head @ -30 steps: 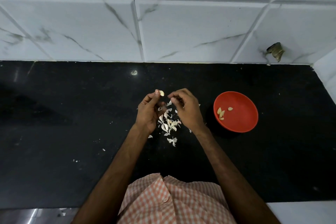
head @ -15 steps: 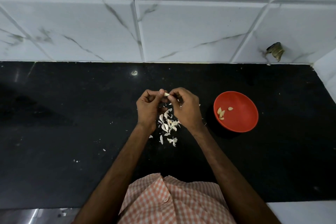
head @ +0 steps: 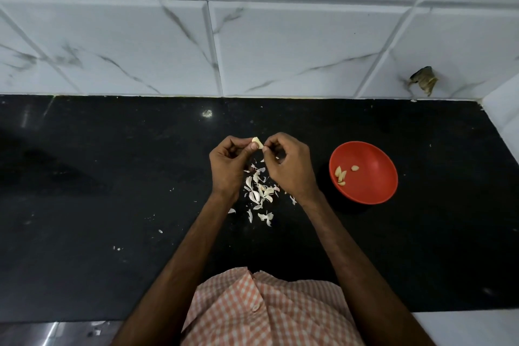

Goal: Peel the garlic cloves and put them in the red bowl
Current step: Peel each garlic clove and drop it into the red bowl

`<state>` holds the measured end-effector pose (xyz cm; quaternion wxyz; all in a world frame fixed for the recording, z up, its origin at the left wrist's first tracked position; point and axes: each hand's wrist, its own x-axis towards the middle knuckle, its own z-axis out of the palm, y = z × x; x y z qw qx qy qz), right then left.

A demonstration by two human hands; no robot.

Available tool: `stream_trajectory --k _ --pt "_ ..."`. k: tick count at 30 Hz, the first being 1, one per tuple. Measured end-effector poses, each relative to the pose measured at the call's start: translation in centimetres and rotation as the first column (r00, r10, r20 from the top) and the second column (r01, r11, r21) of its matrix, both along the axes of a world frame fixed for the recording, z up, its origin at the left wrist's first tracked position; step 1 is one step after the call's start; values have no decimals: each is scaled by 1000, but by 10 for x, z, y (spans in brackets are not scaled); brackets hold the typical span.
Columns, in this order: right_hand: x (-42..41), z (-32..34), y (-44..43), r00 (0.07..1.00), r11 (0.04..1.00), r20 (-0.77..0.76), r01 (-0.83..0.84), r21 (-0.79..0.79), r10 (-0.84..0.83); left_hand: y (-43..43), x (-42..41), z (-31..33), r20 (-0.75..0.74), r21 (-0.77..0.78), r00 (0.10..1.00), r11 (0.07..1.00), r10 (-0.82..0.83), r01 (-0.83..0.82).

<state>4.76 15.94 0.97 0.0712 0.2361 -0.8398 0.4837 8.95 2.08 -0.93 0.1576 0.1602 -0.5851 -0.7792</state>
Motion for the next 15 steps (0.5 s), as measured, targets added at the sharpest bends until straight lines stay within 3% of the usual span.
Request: stream_trajectory --k 5,9,15 --pt "-5 2 5 990 994 125 -71 84 60 -2 1 -1 -4 -126 999 992 -31 31" --pt "-7 -1 4 989 979 131 -91 183 67 -3 1 -4 -32 -283 999 959 -39 28" --pt "-4 2 3 996 960 92 -29 280 4 -4 1 -7 -38 -397 999 918 -18 1"
